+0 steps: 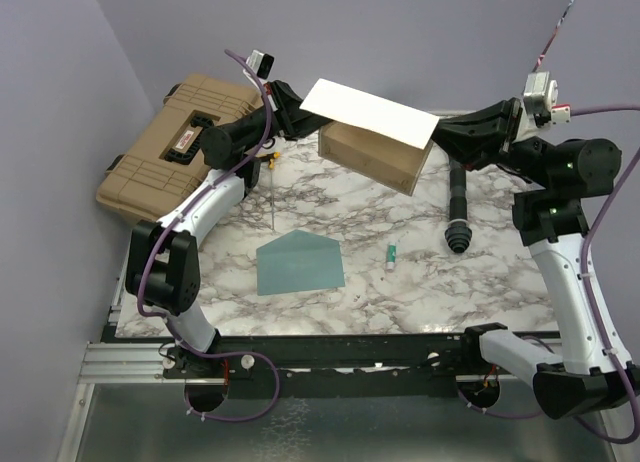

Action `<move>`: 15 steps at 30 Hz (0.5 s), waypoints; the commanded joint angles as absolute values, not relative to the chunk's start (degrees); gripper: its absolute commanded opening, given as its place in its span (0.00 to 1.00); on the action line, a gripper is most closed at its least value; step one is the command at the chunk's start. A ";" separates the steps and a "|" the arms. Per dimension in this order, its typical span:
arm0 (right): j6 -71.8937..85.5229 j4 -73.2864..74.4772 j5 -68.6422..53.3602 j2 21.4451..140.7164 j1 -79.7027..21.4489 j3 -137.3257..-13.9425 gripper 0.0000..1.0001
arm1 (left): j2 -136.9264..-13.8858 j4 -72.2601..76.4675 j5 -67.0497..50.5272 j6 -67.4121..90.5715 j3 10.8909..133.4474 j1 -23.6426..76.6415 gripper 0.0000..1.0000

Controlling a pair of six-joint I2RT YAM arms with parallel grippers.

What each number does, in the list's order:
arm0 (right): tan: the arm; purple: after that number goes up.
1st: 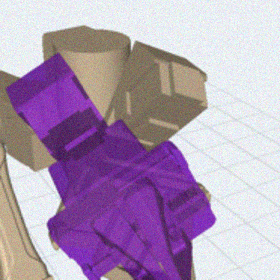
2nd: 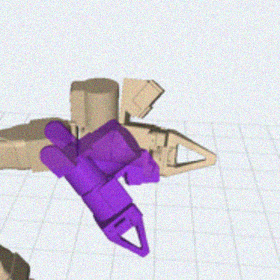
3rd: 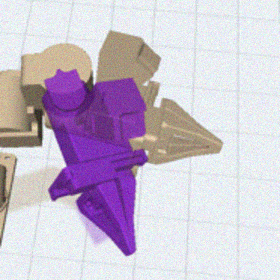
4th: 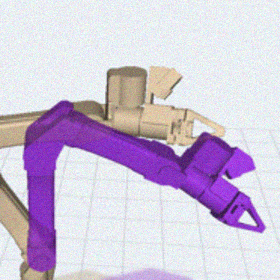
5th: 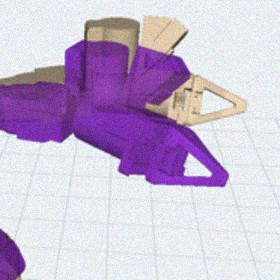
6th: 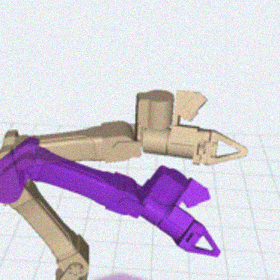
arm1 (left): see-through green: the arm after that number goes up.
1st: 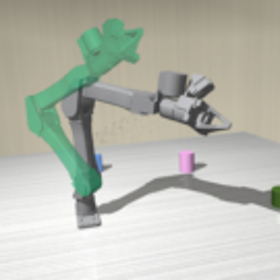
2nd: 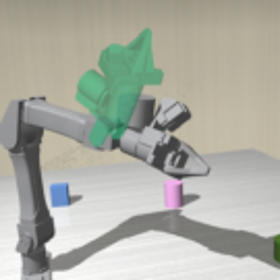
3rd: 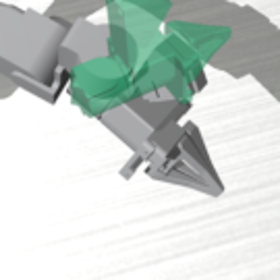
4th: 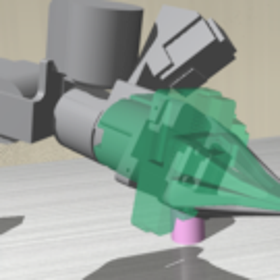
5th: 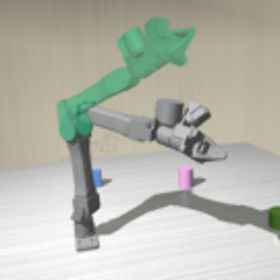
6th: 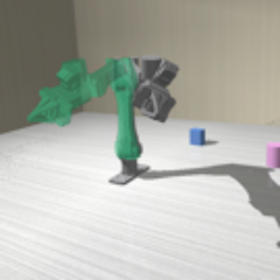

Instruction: Place the letter into the envelope and seal it

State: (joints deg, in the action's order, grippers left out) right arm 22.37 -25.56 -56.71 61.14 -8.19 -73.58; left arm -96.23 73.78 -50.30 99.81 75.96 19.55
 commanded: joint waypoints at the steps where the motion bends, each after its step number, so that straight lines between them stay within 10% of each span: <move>1: 12.02 -16.05 -66.90 61.34 -8.24 -78.77 0.01 | -94.96 76.28 -47.23 101.27 76.72 19.83 0.00; 15: 8.76 -19.54 -55.76 63.17 -8.26 -76.32 0.01 | -97.52 76.31 -50.72 103.64 78.55 20.85 0.00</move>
State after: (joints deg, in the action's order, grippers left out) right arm 9.91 -16.45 -61.60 63.44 -8.19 -78.13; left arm -96.55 74.13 -49.17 103.02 76.49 20.64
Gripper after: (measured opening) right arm 0.006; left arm 0.002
